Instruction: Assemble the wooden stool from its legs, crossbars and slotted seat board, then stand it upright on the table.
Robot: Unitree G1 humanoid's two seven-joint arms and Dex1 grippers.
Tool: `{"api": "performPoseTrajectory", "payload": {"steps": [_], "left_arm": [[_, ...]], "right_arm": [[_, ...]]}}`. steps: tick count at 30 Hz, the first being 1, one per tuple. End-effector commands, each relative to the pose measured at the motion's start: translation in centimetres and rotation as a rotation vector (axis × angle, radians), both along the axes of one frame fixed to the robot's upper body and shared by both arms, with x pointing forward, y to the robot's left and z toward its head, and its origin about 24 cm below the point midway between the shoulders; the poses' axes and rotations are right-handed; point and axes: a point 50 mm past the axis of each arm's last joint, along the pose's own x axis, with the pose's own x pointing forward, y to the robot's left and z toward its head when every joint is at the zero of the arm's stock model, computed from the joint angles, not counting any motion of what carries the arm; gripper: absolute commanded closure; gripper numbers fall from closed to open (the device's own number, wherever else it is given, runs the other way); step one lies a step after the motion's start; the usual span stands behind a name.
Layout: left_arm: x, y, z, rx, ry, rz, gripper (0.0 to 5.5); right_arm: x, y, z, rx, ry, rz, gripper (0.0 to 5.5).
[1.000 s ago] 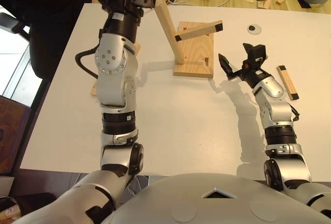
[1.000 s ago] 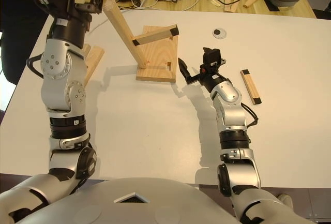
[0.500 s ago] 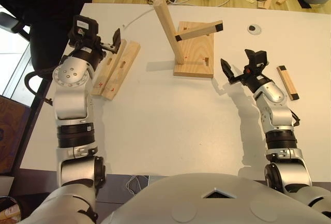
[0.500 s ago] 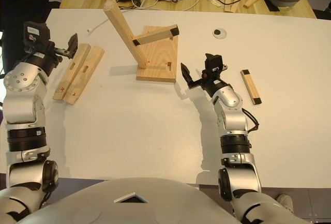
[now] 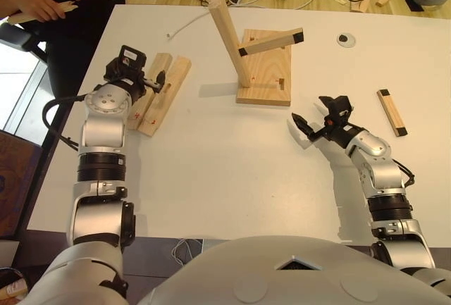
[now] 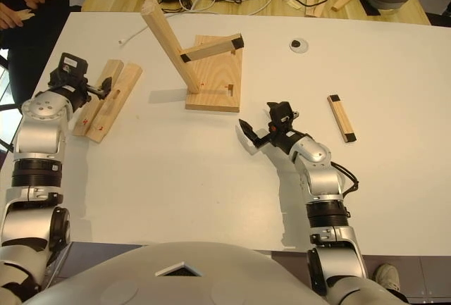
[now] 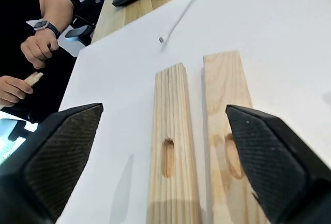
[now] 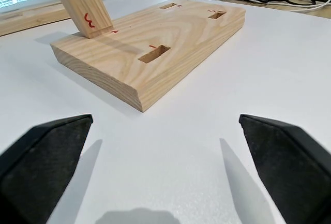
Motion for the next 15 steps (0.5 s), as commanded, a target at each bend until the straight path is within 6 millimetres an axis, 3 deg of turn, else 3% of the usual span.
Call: {"api": "performPoseTrajectory", "payload": {"steps": [1, 6, 15], "left_arm": [[-0.1, 0.4, -1.3, 0.005, 0.058, -0.006, 1.1], [-0.7, 2.5, -2.0, 0.036, 0.075, 0.063, 1.1], [-0.3, 2.2, -1.0, 0.007, 0.046, 0.055, 1.1]], "right_arm": [[0.2, 0.2, 0.3, -0.003, -0.017, -0.002, 0.1], [0.1, 0.4, 0.2, 0.004, -0.015, -0.005, 0.1], [0.2, 0.3, 0.2, 0.004, -0.02, -0.015, 0.1]]}}
